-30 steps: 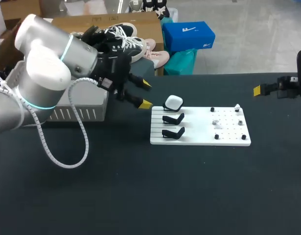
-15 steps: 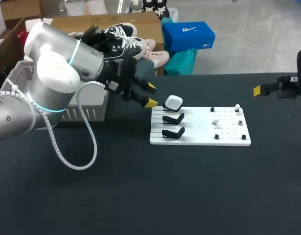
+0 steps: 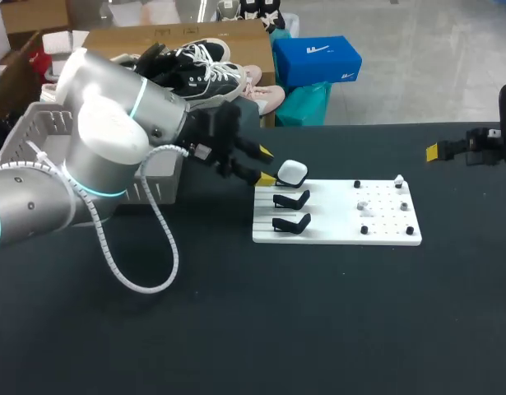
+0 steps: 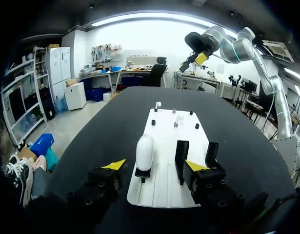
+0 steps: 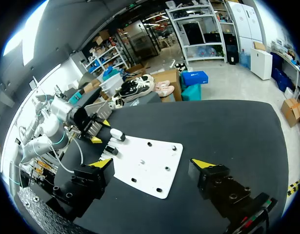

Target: Pick up each earbud case from the left stands, insert the matching earbuds, close the lid, and place the case in the box.

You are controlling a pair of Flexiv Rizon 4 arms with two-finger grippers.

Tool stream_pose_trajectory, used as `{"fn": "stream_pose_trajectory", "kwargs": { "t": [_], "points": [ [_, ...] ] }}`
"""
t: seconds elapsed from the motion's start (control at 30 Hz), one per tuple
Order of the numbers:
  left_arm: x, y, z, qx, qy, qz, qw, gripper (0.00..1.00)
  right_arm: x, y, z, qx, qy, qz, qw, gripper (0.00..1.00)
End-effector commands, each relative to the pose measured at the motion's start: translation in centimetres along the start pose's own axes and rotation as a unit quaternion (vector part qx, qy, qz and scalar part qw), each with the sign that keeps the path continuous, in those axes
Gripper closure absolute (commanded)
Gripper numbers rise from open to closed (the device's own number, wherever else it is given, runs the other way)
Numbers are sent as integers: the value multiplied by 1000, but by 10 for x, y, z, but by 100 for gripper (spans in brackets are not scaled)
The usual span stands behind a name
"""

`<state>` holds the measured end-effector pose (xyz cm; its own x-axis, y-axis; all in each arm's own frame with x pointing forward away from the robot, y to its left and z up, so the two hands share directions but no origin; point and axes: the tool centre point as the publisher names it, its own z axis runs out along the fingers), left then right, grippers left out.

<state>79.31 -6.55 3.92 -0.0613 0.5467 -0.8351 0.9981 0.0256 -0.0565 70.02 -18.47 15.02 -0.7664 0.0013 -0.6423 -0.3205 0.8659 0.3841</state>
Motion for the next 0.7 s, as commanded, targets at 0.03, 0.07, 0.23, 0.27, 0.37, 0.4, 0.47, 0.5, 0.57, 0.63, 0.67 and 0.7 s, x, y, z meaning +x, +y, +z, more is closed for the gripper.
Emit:
{"fn": "stream_pose_trajectory", "kwargs": {
  "t": [0.03,0.07,0.23,0.27,0.37,0.4,0.47,0.5,0.57,0.63,0.67,0.7],
  "points": [
    [4,11,11,1,0,-2,1000,24,0,-2,0,-3,0,-1,1000,0],
    [4,13,12,0,-1,-4,1000,24,0,-2,0,-3,0,-1,1000,0],
    [6,22,14,-7,-6,-12,1000,29,0,-2,0,-3,0,-1,1000,0],
    [7,22,14,-6,-6,-12,1000,29,0,-2,0,-3,0,-1,1000,0],
    [7,21,16,-1,-9,-11,1000,31,0,-2,0,-3,0,-1,1000,0],
    [7,20,17,1,-10,-10,1000,32,0,-2,0,-3,0,-1,1000,0],
    [7,18,19,5,-11,-8,1000,34,0,-2,0,-3,0,-1,1000,0],
    [7,18,21,5,-11,-8,1000,34,0,-2,0,-3,0,-1,1000,0],
    [6,18,23,7,-12,-6,1000,38,0,-2,0,-3,0,-1,1000,0],
    [5,19,24,8,-14,-6,1000,40,0,-2,0,-3,0,-1,1000,0],
    [5,19,24,8,-15,-5,1000,40,0,-2,0,-3,0,-1,1000,0],
    [4,20,24,8,-16,-5,1000,40,0,-2,0,-3,0,-1,1000,0]
  ]
}}
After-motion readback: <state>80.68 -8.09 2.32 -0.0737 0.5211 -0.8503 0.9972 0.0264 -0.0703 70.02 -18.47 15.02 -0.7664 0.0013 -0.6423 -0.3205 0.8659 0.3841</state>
